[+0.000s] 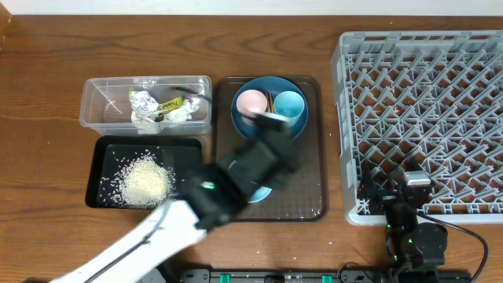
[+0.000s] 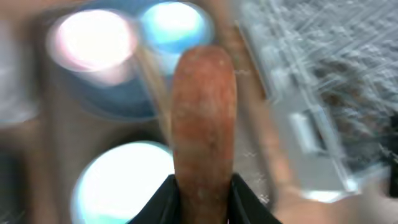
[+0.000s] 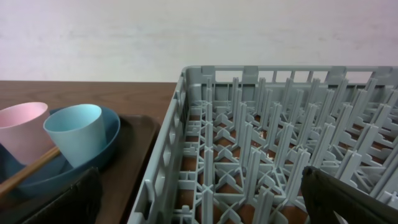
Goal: Sort waste into correct bins and load items into the dishwasher rack
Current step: 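Carry the carrot to the black tray and release it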
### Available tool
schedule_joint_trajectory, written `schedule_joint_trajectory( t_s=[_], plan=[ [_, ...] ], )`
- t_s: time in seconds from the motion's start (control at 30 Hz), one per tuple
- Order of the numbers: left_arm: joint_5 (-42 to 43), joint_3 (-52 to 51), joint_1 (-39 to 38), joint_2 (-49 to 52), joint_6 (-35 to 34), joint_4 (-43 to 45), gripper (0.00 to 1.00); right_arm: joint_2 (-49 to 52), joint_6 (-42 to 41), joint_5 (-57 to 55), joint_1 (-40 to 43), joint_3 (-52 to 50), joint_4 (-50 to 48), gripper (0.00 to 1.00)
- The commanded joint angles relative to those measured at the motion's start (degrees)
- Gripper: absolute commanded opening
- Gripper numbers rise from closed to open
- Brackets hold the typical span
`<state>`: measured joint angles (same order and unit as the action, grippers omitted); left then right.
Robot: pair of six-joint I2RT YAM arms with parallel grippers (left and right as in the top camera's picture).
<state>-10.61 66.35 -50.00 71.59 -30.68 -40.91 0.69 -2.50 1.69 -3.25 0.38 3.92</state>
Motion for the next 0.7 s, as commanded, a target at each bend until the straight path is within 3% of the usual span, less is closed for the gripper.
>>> schedule_joint_trajectory(
  t_s=[0.0, 0.17, 0.27, 0.43, 0.67],
  plan=[
    [-2.8, 0.1, 7.9, -3.7, -4.0, -6.1, 0.11, -0.3, 0.0, 0.0, -0.4, -0.1, 0.2, 0.99],
    [-2.7, -0.2, 22.7, -5.1, -11.3, -19.0, 0.10, -0.3, 0.0, 0.0, -0.4, -0.1, 0.2, 0.99],
    [-2.5, -2.6, 29.6, -5.0, -14.8, -21.0, 0.10, -0.3, 0.0, 0.0, -0.4, -0.1, 0.2, 0.99],
    [-2.5, -8.7, 38.3, -5.0, -21.1, -19.7, 0.09, -0.3, 0.0, 0.0, -0.4, -0.1, 0.2, 0.99],
    [4.1, -19.4, 45.6, -5.0, -23.3, -7.8, 0.09, -0.3, 0.0, 0.0, -0.4, -0.1, 0.2, 0.99]
  ],
)
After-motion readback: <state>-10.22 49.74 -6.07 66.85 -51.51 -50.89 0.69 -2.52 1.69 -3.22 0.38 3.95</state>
